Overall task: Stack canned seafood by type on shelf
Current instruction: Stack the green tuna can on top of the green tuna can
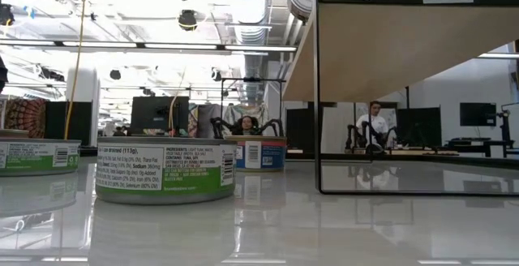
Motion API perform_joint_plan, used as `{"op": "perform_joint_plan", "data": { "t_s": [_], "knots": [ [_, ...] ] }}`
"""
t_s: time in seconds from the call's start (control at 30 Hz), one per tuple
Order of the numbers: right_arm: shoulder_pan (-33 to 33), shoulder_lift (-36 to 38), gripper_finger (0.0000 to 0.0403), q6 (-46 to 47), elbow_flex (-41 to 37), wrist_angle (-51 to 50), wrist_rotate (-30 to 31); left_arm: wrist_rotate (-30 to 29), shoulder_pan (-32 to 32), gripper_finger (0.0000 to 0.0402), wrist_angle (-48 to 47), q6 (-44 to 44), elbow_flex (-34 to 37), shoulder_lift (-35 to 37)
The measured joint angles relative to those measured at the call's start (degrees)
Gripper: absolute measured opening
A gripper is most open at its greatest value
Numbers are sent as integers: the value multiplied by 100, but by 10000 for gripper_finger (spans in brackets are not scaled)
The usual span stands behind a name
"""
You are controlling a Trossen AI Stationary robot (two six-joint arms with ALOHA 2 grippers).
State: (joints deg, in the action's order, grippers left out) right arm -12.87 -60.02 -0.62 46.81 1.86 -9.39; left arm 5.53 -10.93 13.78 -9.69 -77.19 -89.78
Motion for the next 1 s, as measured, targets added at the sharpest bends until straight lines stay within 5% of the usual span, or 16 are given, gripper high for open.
{"op": "perform_joint_plan", "data": {
  "t_s": [0.13,0.47,0.8,1.0],
  "knots": [
    [-23,174,157,174,-1,-476,3,-143,39,289,-423,-428,0,261],
    [-622,731,164,1570,-2,-1970,-94,-925,697,290,-1145,-1845,16,350],
    [-1852,294,167,2468,0,-2286,-2718,-1038,805,290,-985,-1835,46,343],
    [-2145,-266,166,2752,6,-2081,-3420,-1040,777,290,-926,-1815,46,343]
  ]
}}
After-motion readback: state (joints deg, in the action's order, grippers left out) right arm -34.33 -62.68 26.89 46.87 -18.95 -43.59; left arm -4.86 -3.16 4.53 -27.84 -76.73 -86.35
